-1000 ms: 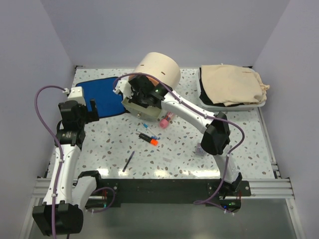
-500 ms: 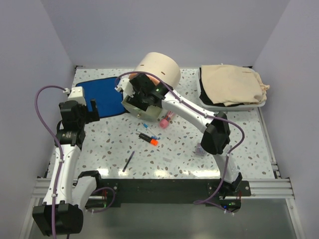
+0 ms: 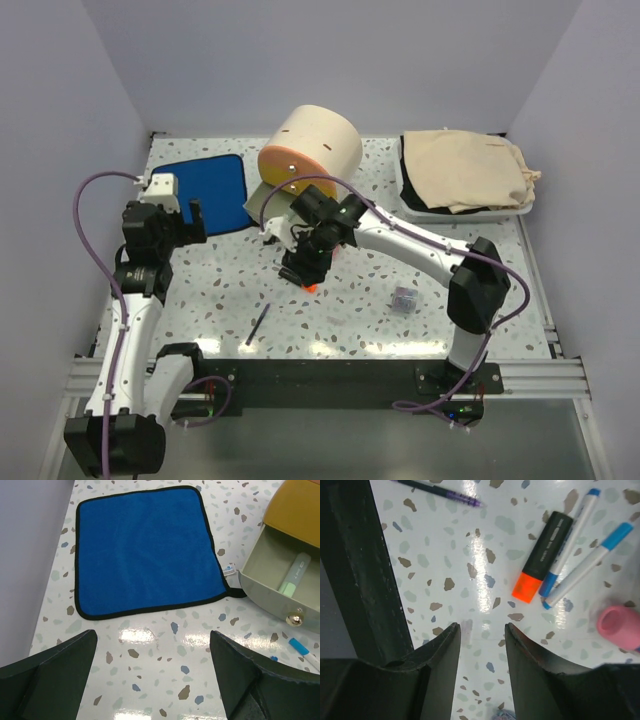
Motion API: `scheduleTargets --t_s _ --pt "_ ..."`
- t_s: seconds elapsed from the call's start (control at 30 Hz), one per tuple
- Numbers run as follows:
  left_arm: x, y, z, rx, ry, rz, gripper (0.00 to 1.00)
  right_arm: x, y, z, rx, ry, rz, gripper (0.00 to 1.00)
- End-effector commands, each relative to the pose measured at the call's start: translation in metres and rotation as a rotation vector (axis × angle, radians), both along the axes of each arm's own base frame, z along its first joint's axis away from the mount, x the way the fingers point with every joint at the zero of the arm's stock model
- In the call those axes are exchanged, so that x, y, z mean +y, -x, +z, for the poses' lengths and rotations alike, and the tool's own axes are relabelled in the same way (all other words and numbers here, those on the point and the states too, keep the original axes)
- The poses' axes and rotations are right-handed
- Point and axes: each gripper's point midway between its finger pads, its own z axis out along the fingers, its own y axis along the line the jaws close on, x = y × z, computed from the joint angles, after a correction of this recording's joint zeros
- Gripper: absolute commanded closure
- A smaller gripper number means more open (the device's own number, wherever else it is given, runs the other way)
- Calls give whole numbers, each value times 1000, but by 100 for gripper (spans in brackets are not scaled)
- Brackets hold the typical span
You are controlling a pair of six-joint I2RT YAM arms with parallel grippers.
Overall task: Sort the stationery into containers
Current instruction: Place the pen in the drawer, then pick up the pen from the center of the board.
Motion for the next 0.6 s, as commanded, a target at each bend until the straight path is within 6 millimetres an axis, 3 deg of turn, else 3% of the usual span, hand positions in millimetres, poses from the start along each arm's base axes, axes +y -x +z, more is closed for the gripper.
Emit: scheduleTargets --t_s 0.0,0.27,0.3,0.57 --pt "-7 1 -1 -18 -2 -45 0 29 -3 -16 -12 -110 -10 58" --pt "-1 10 -7 30 -26 -15 0 55 -21 -54 -59 -73 -76 62" --pt "-1 11 -8 35 -27 -12 0 55 -27 -64 -72 -46 -97 62" --pt "0 11 -10 39 -32 -4 0 50 -40 -82 -111 17 -131 65"
